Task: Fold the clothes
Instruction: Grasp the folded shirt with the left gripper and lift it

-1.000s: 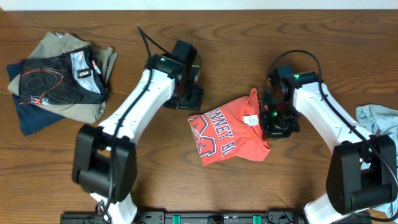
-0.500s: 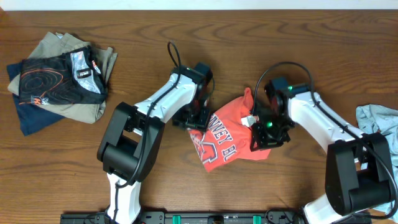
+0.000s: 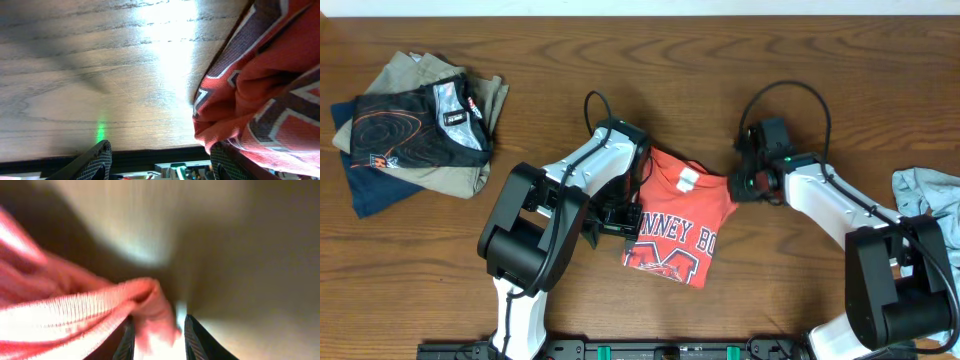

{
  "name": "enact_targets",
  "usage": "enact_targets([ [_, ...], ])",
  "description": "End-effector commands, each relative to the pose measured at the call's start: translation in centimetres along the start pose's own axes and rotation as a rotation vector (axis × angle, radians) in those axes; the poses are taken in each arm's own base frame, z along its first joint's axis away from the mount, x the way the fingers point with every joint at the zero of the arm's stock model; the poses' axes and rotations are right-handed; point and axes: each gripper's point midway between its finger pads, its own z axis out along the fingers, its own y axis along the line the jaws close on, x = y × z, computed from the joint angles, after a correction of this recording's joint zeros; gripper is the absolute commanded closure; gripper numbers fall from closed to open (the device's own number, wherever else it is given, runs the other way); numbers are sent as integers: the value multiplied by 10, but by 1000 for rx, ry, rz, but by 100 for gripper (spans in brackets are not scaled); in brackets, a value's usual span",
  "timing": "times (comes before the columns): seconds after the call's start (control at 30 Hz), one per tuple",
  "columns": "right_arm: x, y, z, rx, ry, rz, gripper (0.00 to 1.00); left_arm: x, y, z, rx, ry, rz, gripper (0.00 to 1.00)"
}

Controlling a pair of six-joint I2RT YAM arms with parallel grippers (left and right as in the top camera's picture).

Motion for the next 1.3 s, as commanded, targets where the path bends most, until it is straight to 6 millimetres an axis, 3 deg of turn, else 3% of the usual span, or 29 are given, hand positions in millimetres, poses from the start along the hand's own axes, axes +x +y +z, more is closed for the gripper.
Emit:
enact_targets([
  [0.0,-19,-10,-3,48,-62,32,69,-2,-4,-18,31,-65,-32,36],
  [0.23,-33,-9,-24,56,-49,13,53,-39,4,-82,155,-401,-74,35],
  [0.37,-42,-17,-48,83,-56,34,50,-64,13,-108,262,-531,-109,23],
  [0.57,-43,-21,-65,89,-65,47,47,-91,-19,-140,547,-651,130,14],
  [0.77,-29,-23,-65,97,-8,52,45,-99,-34,-124,611,-594,185,11],
  [0.93,-20,-24,-65,102,28,55,45,-108,-45,-93,650,-488,188,11],
  [1.1,-16,-25,-65,109,43,56,46,-104,-73,-71,754,-386,269,12],
  [1.17,-14,-26,-65,118,50,56,47,-102,-81,-61,757,-353,288,16],
  [1.23,-13,-29,-66,131,54,56,47,-99,-89,-52,745,-335,319,32],
  [1.27,-12,-29,-66,136,55,56,48,-98,-92,-50,736,-333,334,44],
])
